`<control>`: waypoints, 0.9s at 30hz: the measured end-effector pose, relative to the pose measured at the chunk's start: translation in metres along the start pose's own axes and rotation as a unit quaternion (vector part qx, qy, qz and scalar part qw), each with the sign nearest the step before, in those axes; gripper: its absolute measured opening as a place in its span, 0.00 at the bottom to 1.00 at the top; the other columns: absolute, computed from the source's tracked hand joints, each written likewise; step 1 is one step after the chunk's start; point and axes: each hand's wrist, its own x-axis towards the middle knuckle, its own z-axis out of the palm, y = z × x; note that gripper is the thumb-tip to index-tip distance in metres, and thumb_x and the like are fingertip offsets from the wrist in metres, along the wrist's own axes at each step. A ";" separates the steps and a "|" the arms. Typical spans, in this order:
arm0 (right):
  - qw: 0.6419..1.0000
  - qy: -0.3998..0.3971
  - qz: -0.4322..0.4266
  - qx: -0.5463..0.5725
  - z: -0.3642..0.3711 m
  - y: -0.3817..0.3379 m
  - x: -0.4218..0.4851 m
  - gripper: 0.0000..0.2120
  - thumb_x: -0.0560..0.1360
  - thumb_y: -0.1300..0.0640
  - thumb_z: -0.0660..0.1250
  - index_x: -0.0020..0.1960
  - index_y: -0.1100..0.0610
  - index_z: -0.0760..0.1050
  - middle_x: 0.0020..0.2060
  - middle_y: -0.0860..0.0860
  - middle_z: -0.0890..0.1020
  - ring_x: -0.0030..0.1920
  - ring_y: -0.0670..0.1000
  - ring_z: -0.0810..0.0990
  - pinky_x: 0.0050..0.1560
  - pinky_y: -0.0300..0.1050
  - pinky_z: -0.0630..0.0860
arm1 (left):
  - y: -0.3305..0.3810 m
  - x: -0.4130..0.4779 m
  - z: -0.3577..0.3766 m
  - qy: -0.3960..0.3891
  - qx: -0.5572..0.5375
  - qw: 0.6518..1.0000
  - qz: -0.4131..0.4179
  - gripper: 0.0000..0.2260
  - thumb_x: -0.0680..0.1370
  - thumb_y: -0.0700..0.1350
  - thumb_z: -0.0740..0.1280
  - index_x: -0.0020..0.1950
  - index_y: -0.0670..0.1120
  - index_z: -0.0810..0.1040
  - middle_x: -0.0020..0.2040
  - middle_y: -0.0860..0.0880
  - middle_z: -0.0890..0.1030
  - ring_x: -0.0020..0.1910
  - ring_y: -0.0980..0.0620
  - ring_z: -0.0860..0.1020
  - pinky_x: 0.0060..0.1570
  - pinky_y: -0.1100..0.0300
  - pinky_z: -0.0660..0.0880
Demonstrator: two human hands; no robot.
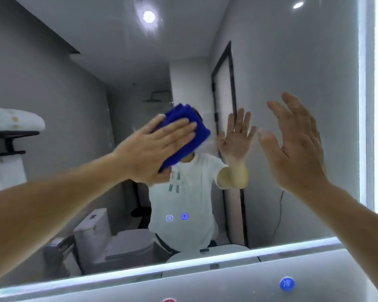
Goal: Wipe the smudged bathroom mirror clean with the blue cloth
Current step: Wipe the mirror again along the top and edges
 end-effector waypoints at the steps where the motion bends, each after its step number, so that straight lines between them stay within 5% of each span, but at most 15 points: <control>1: 1.000 0.000 0.006 -0.003 0.001 0.000 -0.001 0.27 0.77 0.46 0.53 0.75 0.51 0.64 0.77 0.49 0.59 0.76 0.50 0.55 0.71 0.52 0.55 | -0.020 -0.001 -0.001 0.006 0.004 0.998 -0.065 0.40 0.74 0.59 0.57 0.80 0.44 0.44 0.81 0.45 0.49 0.80 0.47 0.48 0.77 0.45 0.45; 4: 1.000 -0.005 0.025 0.004 0.012 -0.006 -0.004 0.27 0.76 0.46 0.53 0.75 0.51 0.64 0.77 0.48 0.58 0.76 0.50 0.55 0.72 0.52 0.55 | -0.017 -0.004 -0.001 0.029 -0.020 0.965 -0.259 0.41 0.74 0.57 0.57 0.80 0.45 0.40 0.81 0.44 0.48 0.80 0.47 0.47 0.77 0.44 0.45; 7: 0.999 -0.016 0.034 0.020 0.026 -0.015 -0.007 0.28 0.76 0.45 0.53 0.75 0.51 0.63 0.77 0.49 0.57 0.76 0.50 0.54 0.72 0.51 0.54 | 0.041 -0.008 0.007 0.042 -0.054 0.943 -0.324 0.42 0.73 0.57 0.58 0.80 0.40 0.46 0.81 0.42 0.48 0.80 0.45 0.47 0.76 0.40 0.48; 14: 0.999 -0.024 0.043 0.022 0.041 -0.018 -0.021 0.28 0.76 0.45 0.52 0.75 0.50 0.64 0.77 0.49 0.57 0.76 0.50 0.55 0.68 0.42 0.50 | 0.134 -0.060 0.021 0.030 -0.082 0.965 -0.249 0.40 0.72 0.54 0.64 0.79 0.41 0.53 0.80 0.43 0.52 0.79 0.43 0.54 0.75 0.39 0.51; 19: 0.999 -0.037 0.027 0.010 0.033 -0.006 -0.024 0.27 0.76 0.45 0.53 0.74 0.50 0.64 0.77 0.49 0.58 0.76 0.51 0.56 0.69 0.46 0.53 | 0.082 -0.056 0.016 0.049 -0.048 0.989 -0.134 0.40 0.71 0.55 0.64 0.79 0.41 0.56 0.80 0.44 0.56 0.79 0.45 0.55 0.75 0.38 0.49; 23: 0.999 -0.039 0.032 0.009 0.033 -0.001 -0.020 0.27 0.76 0.45 0.53 0.74 0.49 0.64 0.77 0.50 0.58 0.76 0.52 0.56 0.71 0.54 0.56 | 0.007 -0.024 0.012 0.052 -0.003 0.969 -0.241 0.39 0.75 0.57 0.59 0.80 0.44 0.46 0.81 0.45 0.51 0.80 0.47 0.49 0.76 0.42 0.44; 27: 0.999 -0.020 0.033 0.019 0.036 0.001 -0.017 0.27 0.76 0.44 0.53 0.74 0.49 0.64 0.77 0.49 0.58 0.76 0.51 0.56 0.71 0.51 0.56 | 0.078 -0.049 0.020 0.058 -0.044 0.941 -0.331 0.39 0.74 0.54 0.58 0.80 0.40 0.48 0.80 0.42 0.49 0.79 0.43 0.51 0.76 0.40 0.48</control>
